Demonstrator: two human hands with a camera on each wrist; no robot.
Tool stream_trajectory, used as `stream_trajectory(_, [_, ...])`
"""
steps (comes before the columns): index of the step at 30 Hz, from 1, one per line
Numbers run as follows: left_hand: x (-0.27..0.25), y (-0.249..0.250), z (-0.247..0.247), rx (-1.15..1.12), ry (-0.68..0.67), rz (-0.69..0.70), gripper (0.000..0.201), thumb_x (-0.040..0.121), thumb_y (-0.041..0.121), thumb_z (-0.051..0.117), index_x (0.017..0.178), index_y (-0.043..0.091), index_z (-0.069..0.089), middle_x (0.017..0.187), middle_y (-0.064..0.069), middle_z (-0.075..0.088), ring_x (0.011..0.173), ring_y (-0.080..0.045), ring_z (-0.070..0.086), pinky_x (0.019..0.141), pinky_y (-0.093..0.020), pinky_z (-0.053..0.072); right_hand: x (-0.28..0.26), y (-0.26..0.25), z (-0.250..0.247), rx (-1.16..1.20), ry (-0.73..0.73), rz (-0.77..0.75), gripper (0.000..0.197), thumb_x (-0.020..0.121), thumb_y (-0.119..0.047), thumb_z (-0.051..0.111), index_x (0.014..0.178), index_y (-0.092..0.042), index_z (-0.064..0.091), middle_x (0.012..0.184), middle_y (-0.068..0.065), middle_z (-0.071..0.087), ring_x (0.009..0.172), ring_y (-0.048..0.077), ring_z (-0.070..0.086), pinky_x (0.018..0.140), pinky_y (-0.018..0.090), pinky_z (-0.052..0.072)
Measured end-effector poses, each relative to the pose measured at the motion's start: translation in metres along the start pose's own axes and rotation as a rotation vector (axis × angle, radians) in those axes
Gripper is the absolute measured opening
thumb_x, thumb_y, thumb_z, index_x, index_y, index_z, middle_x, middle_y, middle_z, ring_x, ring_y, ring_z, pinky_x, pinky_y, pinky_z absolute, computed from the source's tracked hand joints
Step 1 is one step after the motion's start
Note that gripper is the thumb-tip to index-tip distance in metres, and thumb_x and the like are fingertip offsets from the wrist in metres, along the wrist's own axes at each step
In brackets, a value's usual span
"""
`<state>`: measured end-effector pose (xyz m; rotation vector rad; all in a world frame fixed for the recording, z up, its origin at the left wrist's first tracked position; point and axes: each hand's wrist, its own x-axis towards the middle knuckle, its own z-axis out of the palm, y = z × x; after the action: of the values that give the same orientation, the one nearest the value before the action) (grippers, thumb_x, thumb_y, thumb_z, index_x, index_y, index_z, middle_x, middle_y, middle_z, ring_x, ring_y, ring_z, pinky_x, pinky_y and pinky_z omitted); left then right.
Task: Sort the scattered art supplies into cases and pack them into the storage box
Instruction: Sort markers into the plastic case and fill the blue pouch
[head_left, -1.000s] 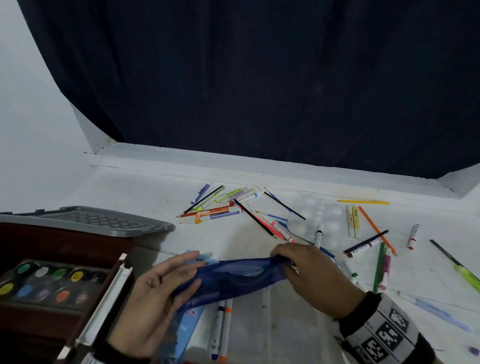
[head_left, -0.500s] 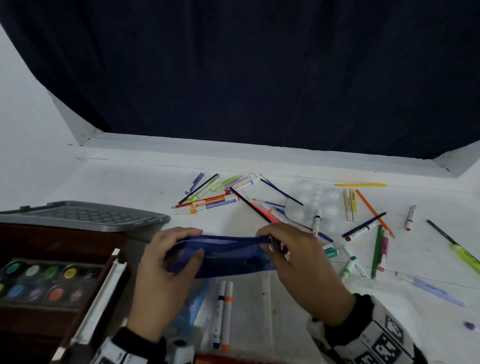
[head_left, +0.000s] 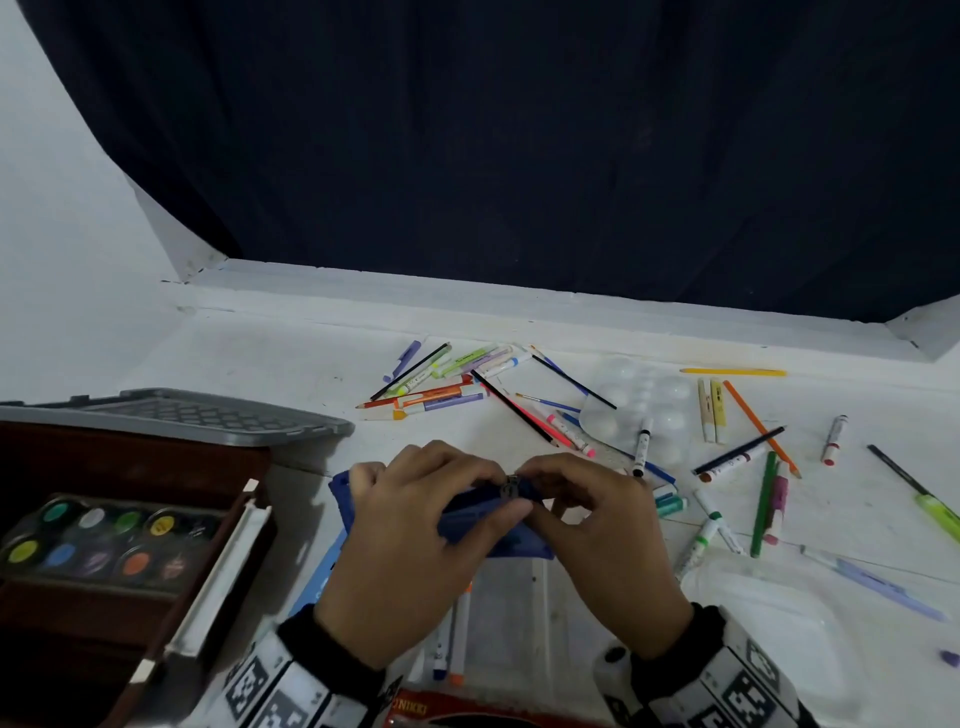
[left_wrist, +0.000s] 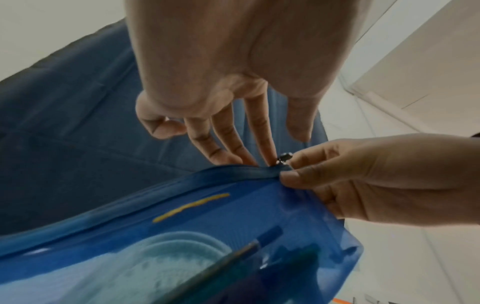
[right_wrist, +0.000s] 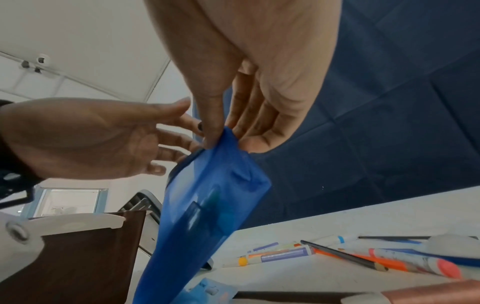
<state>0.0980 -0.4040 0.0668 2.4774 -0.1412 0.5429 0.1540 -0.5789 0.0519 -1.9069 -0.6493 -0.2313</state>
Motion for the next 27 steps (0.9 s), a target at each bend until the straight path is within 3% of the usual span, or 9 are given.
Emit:
stream_trajectory(4, [0.005,-0.001,-0.004,0.084,0.045,0.042,0.018,0.091,0.057,0.050,0.092,0.042,0.060,0.090,0.023,0.061,0.088,0.000,0.053,0.082,-0.034,0.028,0.010,-0.008,-0.007,-0.043,-0.055,-0.080,0.014,0.079,-0.008,0.080,0.087,-0.020,0.076,0.082,-0.015,0.071,0.075,0.005,0.068,0.068,0.016,0.053])
stream_trajectory(8, [0.006,-0.006,-0.005,-0.015,-0.072,-0.027,0.016,0.092,0.056,0.047,0.091,0.041,0.052,0.089,0.023,0.058,0.087,-0.001,0.055,0.087,-0.037,0.035,0.016,-0.010,-0.011,-0.164,-0.128,-0.125,0.012,0.081,-0.011,0.078,0.082,-0.021,0.073,0.078,-0.010,0.069,0.074,0.007,0.065,0.068,0.023,0.053])
stream_trajectory(11, [0.006,-0.003,-0.006,-0.084,-0.157,-0.059,0.009,0.097,0.043,0.054,0.091,0.037,0.052,0.090,0.018,0.058,0.085,-0.007,0.057,0.085,-0.042,0.044,0.015,-0.012,-0.011,-0.215,-0.129,-0.160,0.010,0.080,-0.012,0.076,0.083,-0.021,0.073,0.078,-0.010,0.070,0.074,0.006,0.065,0.068,0.024,0.051])
stream_trajectory(13, [0.005,0.001,-0.008,0.078,-0.172,0.000,0.013,0.102,0.043,0.042,0.094,0.036,0.049,0.086,0.016,0.055,0.081,-0.007,0.055,0.085,-0.040,0.039,0.015,-0.013,-0.013,-0.221,-0.115,-0.173,0.009,0.079,-0.013,0.077,0.084,-0.020,0.074,0.078,-0.011,0.071,0.073,0.004,0.065,0.068,0.020,0.050])
stream_trajectory(16, [0.006,0.012,-0.013,0.405,-0.139,0.107,0.021,0.100,0.033,0.028,0.094,0.031,0.048,0.081,0.012,0.051,0.068,-0.014,0.050,0.069,-0.040,0.036,0.016,-0.016,-0.017,-0.201,-0.088,-0.172,0.008,0.079,-0.014,0.077,0.083,-0.020,0.075,0.078,-0.010,0.072,0.072,0.004,0.065,0.068,0.017,0.051])
stream_trajectory(19, [0.006,0.010,-0.015,0.473,-0.107,0.132,0.011,0.092,0.019,0.041,0.090,0.027,0.048,0.074,0.010,0.049,0.061,-0.017,0.047,0.063,-0.037,0.032,0.015,-0.019,-0.020,-0.206,-0.093,-0.186,0.006,0.080,-0.016,0.075,0.085,-0.020,0.074,0.078,-0.010,0.072,0.073,0.005,0.066,0.068,0.020,0.052])
stream_trajectory(21, [0.005,0.004,-0.012,0.402,-0.130,0.097,0.021,0.089,0.010,0.053,0.090,0.029,0.044,0.073,0.010,0.050,0.062,-0.017,0.048,0.065,-0.039,0.035,0.013,-0.020,-0.021,-0.204,-0.112,-0.177,0.009,0.080,-0.013,0.076,0.085,-0.019,0.073,0.080,-0.011,0.071,0.075,0.006,0.066,0.068,0.021,0.052])
stream_trajectory(23, [0.004,0.002,-0.010,0.339,-0.168,0.052,0.022,0.093,0.012,0.050,0.088,0.032,0.040,0.070,0.010,0.050,0.064,-0.017,0.047,0.070,-0.041,0.033,0.010,-0.018,-0.023,-0.211,-0.137,-0.150,0.008,0.081,-0.012,0.076,0.085,-0.019,0.072,0.079,-0.010,0.070,0.076,0.008,0.065,0.067,0.024,0.052])
stream_trajectory(27, [-0.001,-0.009,-0.004,0.224,-0.173,-0.073,0.023,0.099,0.038,0.022,0.084,0.035,0.039,0.065,0.011,0.051,0.067,-0.006,0.048,0.075,-0.037,0.024,0.005,-0.014,-0.032,-0.206,-0.122,-0.082,0.011,0.082,-0.011,0.076,0.083,-0.018,0.067,0.077,-0.008,0.067,0.075,0.012,0.064,0.069,0.026,0.051])
